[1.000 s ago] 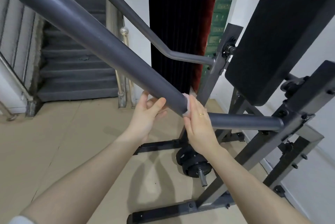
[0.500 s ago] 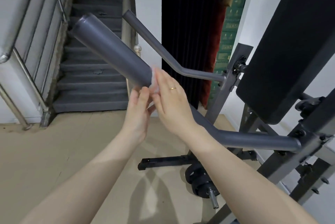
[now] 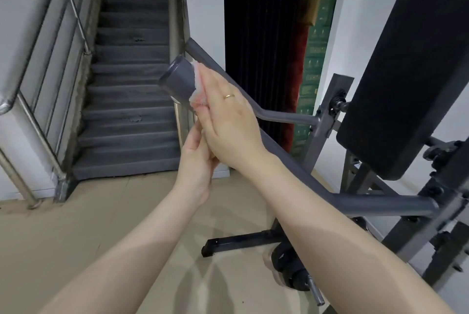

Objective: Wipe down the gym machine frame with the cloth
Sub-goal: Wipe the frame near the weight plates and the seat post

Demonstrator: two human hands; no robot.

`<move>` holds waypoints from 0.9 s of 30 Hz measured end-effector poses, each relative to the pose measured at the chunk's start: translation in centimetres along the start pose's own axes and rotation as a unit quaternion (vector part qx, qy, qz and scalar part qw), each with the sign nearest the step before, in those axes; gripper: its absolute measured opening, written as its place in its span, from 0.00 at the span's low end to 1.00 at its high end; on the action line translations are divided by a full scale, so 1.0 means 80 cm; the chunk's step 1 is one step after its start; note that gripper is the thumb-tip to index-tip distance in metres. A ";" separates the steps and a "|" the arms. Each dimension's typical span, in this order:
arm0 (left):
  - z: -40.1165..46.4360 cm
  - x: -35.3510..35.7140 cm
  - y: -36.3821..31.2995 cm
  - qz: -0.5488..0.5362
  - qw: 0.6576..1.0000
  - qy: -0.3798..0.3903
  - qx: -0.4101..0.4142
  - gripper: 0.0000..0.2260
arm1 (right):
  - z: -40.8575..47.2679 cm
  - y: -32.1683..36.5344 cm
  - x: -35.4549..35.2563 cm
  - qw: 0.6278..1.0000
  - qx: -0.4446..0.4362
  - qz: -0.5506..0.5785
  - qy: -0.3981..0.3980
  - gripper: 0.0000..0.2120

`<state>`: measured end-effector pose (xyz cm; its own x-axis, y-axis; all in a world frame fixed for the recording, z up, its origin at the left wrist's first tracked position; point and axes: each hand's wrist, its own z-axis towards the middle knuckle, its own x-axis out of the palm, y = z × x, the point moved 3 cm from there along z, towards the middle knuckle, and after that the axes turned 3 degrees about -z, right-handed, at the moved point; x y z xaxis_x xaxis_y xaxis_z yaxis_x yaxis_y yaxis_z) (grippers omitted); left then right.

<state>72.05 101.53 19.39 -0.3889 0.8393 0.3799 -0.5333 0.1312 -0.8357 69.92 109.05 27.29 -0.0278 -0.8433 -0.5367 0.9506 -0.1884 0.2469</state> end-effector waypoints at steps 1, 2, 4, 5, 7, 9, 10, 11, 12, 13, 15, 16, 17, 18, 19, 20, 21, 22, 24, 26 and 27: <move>0.000 -0.001 0.001 -0.003 1.000 0.001 -0.004 0.11 | -0.002 -0.001 0.002 1.000 -0.006 -0.007 -0.003 0.25; -0.001 -0.003 0.002 -0.002 1.000 0.008 -0.004 0.12 | -0.012 -0.009 0.002 1.000 -0.005 -0.019 0.008 0.25; -0.005 -0.003 0.003 0.000 1.000 0.030 -0.004 0.16 | -0.050 -0.041 -0.003 0.998 0.022 -0.034 0.040 0.26; -0.007 -0.003 0.004 -0.005 0.999 0.039 -0.007 0.18 | -0.073 -0.060 -0.010 0.997 0.046 -0.036 0.043 0.26; -0.010 -0.004 0.008 -0.014 0.998 0.052 -0.015 0.18 | -0.111 -0.081 -0.021 0.994 0.100 -0.037 0.021 0.26; -0.012 -0.003 0.014 -0.018 0.998 0.059 -0.027 0.16 | -0.120 -0.078 -0.016 0.989 0.135 -0.061 -0.014 0.26; -0.013 -0.001 0.019 -0.021 0.997 0.061 -0.039 0.15 | -0.113 -0.069 -0.008 0.987 0.136 -0.079 -0.033 0.26; -0.014 0.003 0.023 -0.022 0.996 0.064 -0.051 0.14 | -0.102 -0.057 0.002 0.986 0.131 -0.092 -0.053 0.27; -0.016 0.005 0.029 -0.023 0.996 0.065 -0.063 0.15 | -0.091 -0.047 0.012 0.985 0.125 -0.093 -0.075 0.28; -0.018 0.007 0.036 -0.024 0.995 0.065 -0.073 0.15 | -0.084 -0.041 0.018 0.985 0.117 -0.090 -0.094 0.29; -0.024 0.007 0.052 -0.026 0.993 0.072 -0.088 0.16 | -0.091 -0.052 0.025 0.986 0.096 -0.089 -0.103 0.30; -0.028 0.007 0.061 -0.025 0.992 0.079 -0.099 0.16 | -0.106 -0.065 0.024 0.987 0.100 -0.086 -0.095 0.31; -0.034 0.007 0.071 -0.020 0.989 0.086 -0.115 0.16 | -0.129 -0.083 0.018 0.985 0.126 -0.081 -0.091 0.31; -0.039 0.008 0.080 -0.015 0.987 0.088 -0.130 0.15 | -0.156 -0.102 0.010 0.978 0.171 -0.079 -0.093 0.31; -0.044 0.009 0.089 -0.010 0.986 0.085 -0.143 0.13 | -0.183 -0.122 0.001 0.966 0.228 -0.082 -0.092 0.30; -0.048 0.011 0.098 -0.004 0.984 0.084 -0.154 0.12 | -0.207 -0.140 -0.007 0.951 0.283 -0.095 -0.078 0.29; -0.052 0.014 0.107 0.002 0.983 0.088 -0.164 0.11 | -0.223 -0.154 -0.013 0.939 0.322 -0.111 -0.056 0.27; -0.056 0.019 0.115 0.007 0.980 0.094 -0.174 0.10 | -0.233 -0.165 -0.015 0.932 0.343 -0.111 -0.043 0.25; -0.062 0.032 0.130 0.013 0.976 0.106 -0.189 0.10 | -0.228 -0.174 -0.014 0.934 0.348 -0.055 -0.062 0.20; -0.066 0.051 0.142 0.017 0.975 0.124 -0.184 0.17 | -0.212 -0.167 -0.009 0.949 0.307 0.000 -0.069 0.22; -0.067 0.060 0.150 0.011 0.974 0.139 -0.180 0.21 | -0.209 -0.162 -0.007 0.962 0.267 0.003 -0.054 0.25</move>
<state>67.79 110.00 9.06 -0.1526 0.9475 0.2811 -0.2098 0.2469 -0.9461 62.77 120.37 10.90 -0.0828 -0.8871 -0.4541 0.6566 -0.3914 0.6448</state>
